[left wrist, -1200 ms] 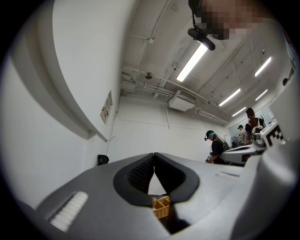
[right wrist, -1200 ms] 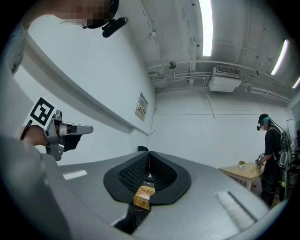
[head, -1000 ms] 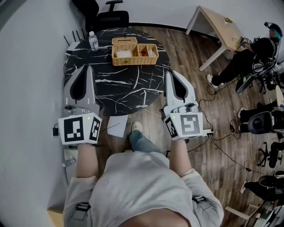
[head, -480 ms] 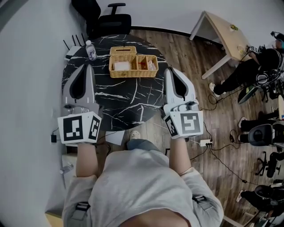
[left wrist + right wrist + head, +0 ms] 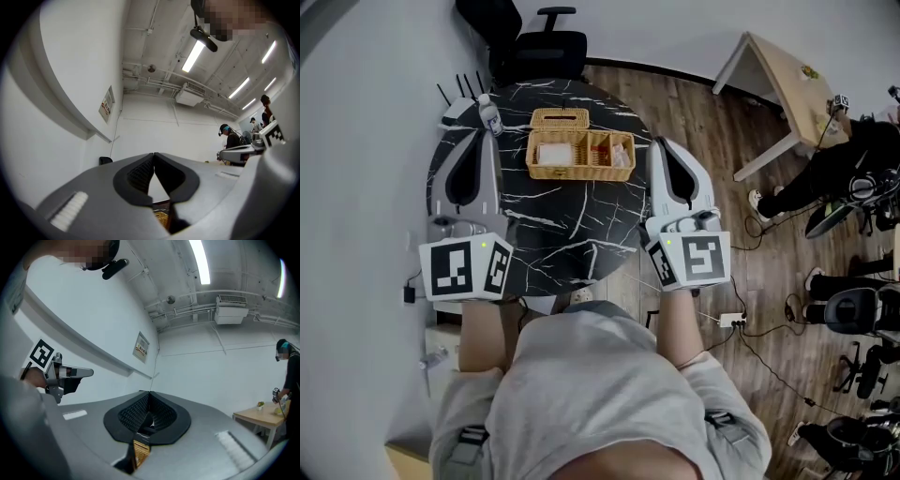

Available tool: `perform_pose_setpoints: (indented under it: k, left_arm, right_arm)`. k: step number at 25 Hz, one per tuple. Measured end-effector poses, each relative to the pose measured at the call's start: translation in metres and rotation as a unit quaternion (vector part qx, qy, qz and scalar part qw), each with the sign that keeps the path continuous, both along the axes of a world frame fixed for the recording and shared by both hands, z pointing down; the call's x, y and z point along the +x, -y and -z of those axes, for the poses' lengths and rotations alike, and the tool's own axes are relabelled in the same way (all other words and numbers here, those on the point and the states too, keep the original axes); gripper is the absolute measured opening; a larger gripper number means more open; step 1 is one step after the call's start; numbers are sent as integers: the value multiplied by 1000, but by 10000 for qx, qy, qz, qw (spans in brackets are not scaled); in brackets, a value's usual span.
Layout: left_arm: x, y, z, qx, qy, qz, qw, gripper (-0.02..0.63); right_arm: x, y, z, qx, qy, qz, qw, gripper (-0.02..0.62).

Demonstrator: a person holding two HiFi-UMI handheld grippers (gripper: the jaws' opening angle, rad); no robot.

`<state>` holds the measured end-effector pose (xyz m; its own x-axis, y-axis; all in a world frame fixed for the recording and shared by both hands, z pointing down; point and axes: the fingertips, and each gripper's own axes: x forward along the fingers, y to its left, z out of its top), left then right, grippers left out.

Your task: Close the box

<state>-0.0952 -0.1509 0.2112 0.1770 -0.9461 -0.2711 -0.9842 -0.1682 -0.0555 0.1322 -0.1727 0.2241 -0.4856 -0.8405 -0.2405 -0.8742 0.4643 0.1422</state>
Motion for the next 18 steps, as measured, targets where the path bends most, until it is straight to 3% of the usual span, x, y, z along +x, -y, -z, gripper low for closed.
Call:
perform_pose_setpoints:
  k: [11,18]
  left_arm:
    - [1,27,-4,-178,90,259,9995,58]
    - [-3,50,-5,-251,139,196,9994,58]
  right_arm:
    - [-5,42,-13,-176,127,354,9991,5]
    - [-15,69,-16,-285,120,402,9987,5]
